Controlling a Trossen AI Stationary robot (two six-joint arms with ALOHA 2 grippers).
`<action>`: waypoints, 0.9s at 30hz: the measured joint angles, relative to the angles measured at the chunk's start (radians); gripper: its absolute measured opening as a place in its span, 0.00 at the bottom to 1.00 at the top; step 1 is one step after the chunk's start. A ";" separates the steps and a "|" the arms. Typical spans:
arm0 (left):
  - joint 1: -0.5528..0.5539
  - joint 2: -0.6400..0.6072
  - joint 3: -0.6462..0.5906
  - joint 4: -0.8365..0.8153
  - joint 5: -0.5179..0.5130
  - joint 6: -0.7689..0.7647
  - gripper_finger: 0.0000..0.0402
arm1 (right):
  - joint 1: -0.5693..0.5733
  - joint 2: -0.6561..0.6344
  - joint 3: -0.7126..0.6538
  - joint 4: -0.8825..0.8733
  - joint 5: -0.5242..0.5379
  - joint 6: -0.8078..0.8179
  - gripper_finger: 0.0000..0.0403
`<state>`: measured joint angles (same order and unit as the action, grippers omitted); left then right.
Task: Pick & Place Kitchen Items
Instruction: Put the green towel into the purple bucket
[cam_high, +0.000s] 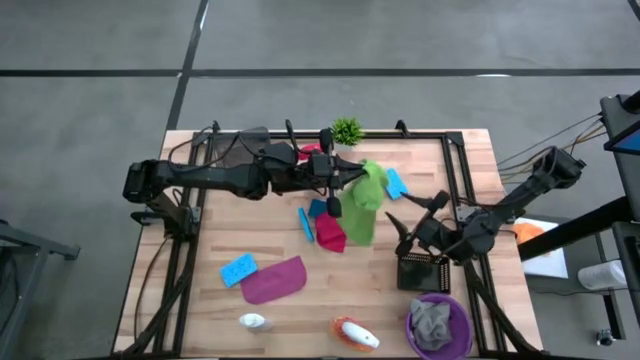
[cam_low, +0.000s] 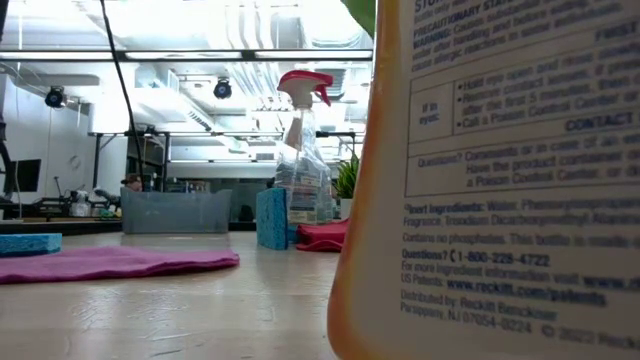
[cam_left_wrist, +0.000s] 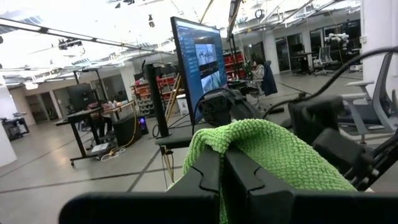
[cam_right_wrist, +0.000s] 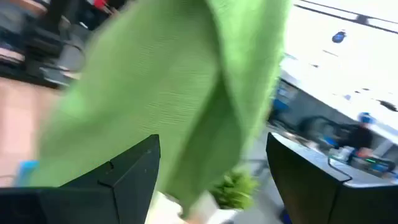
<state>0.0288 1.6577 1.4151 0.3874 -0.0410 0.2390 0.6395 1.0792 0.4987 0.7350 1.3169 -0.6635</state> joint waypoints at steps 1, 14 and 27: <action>0.000 0.000 0.000 0.000 0.000 0.000 0.00 | 0.005 0.001 0.014 0.000 0.025 -0.026 0.72; 0.000 0.000 0.000 -0.021 0.017 0.000 0.00 | 0.011 -0.086 0.055 -0.085 0.044 -0.102 0.72; -0.001 0.000 0.000 -0.053 0.253 -0.001 0.00 | -0.062 -0.420 0.059 -0.822 -0.385 0.498 0.72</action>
<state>0.0280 1.6577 1.4147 0.3344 0.2119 0.2382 0.5775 0.6587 0.5577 -0.0865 0.9317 -0.1652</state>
